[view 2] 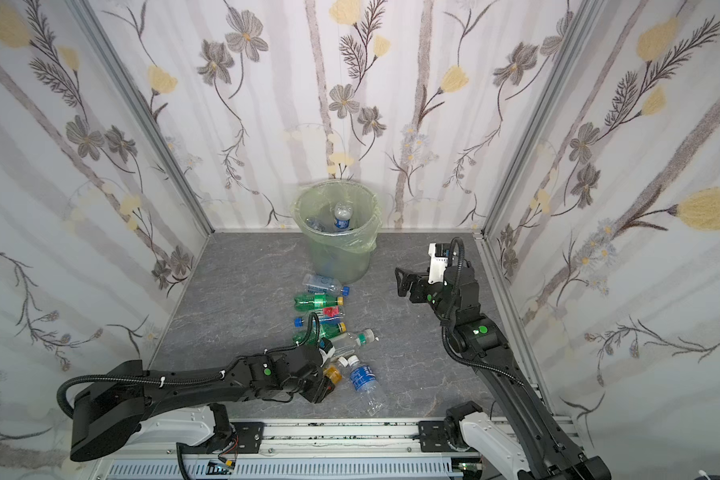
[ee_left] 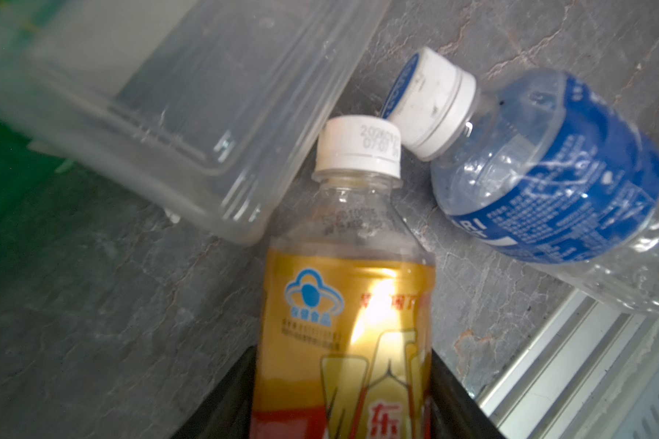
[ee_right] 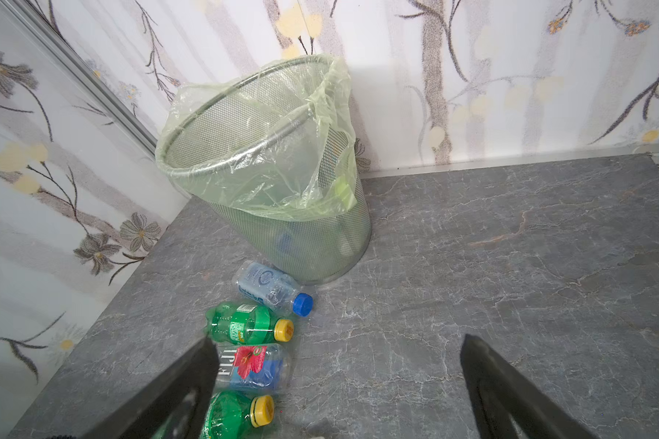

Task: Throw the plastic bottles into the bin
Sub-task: 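Draw the right gripper back while the left gripper reaches to a red-gold drink bottle, then close the left gripper on the red-gold drink bottle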

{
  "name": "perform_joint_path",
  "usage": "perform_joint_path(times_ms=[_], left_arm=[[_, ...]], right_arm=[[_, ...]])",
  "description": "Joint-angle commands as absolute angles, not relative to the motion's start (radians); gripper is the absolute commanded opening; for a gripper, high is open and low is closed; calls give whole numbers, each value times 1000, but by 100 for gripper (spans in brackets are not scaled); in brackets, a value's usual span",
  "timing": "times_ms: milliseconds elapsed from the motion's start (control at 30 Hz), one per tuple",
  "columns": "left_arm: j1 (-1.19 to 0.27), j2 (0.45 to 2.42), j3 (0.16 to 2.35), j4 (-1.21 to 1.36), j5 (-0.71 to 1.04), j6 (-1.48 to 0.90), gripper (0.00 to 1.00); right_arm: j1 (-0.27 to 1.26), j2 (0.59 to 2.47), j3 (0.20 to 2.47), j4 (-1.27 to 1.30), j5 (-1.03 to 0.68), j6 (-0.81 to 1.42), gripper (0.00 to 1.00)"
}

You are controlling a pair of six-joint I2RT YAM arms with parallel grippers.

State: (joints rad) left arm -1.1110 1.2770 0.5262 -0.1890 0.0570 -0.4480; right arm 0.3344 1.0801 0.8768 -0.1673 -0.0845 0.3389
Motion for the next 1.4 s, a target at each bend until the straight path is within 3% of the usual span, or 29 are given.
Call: perform_joint_path(times_ms=[0, 600, 767, 1100, 1367], left_arm=[[-1112, 1289, 518, -207, 40, -458, 59], [-1121, 948, 560, -216, 6, -484, 57], [-1111, 857, 636, -221, -115, -433, 65], [-990, 872, 914, -223, -445, -302, 59], [-935, 883, 859, -288, -79, -310, 67]], right_arm=[[331, 1082, 881, -145, -98, 338, 100], [328, 1101, 877, -142, -113, 338, 100], [328, 1106, 869, -130, -124, 340, 100], [330, 1136, 872, -118, -158, 342, 99], [332, 1145, 854, -156, -199, 344, 98]])
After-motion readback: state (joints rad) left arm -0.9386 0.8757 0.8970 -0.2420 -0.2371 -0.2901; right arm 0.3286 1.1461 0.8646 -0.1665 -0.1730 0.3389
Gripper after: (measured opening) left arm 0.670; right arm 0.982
